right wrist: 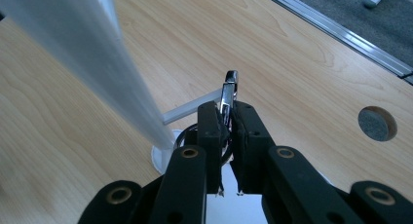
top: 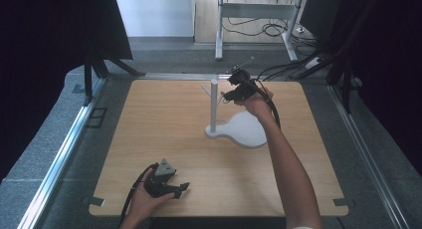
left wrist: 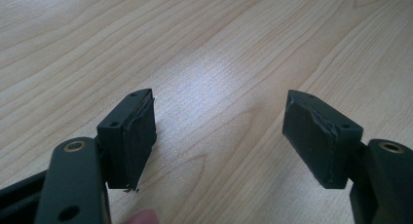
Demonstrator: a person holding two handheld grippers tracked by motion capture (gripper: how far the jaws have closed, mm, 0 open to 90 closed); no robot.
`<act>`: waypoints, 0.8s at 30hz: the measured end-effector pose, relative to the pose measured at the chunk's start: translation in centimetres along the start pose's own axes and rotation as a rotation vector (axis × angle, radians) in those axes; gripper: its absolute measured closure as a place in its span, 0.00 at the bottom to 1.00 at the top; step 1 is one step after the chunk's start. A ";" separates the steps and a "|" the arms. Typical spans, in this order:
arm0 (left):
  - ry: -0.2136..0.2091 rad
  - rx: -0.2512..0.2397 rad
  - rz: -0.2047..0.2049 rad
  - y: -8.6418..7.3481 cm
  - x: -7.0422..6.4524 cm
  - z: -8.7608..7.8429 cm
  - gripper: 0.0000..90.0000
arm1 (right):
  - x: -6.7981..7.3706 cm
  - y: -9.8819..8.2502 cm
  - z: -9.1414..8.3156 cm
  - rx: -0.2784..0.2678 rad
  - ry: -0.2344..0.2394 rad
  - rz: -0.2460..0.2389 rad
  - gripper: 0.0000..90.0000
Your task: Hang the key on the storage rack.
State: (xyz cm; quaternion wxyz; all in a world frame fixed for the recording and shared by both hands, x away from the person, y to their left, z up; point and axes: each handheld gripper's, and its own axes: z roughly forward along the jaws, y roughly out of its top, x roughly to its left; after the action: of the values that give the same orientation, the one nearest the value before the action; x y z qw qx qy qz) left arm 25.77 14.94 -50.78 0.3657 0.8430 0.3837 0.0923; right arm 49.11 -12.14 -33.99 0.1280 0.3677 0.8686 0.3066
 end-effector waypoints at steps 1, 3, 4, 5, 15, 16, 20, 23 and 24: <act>0.000 -0.002 0.000 0.0 0.0 0.0 0.32 | 0.1 0.0 0.0 -0.001 0.002 -0.004 0.92; 0.002 -0.002 0.001 0.0 0.1 -0.1 0.32 | 0.4 -0.1 0.1 0.001 0.005 -0.007 0.92; 0.002 -0.002 0.001 0.0 0.1 -0.1 0.32 | 0.4 -0.1 0.1 0.001 0.005 -0.007 0.92; 0.002 -0.003 0.001 0.0 0.1 -0.1 0.32 | 0.5 -0.1 0.1 0.000 0.004 -0.008 0.92; 0.006 -0.004 0.004 0.1 0.0 -0.3 0.32 | 1.6 -1.0 0.5 0.003 0.023 -0.024 0.92; 0.006 -0.003 0.005 0.1 0.0 -0.2 0.32 | 1.7 -1.1 0.5 0.006 0.026 -0.026 0.92; 0.006 0.001 0.006 0.1 0.0 -0.1 0.32 | 2.0 -1.6 0.7 0.003 0.049 -0.037 0.90; 0.006 0.002 0.006 0.1 0.0 -0.1 0.32 | 2.2 -1.9 0.5 -0.014 0.044 -0.037 0.83; 0.006 0.002 0.007 0.1 0.0 -0.1 0.32 | 2.2 -2.0 0.5 -0.017 0.055 -0.040 0.83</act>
State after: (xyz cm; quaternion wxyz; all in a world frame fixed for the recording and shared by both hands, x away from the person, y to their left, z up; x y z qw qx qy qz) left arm 25.75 14.98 -50.63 0.3633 0.8443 0.3821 0.0957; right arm 46.66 -11.46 -35.60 0.1133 0.3406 0.8763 0.3214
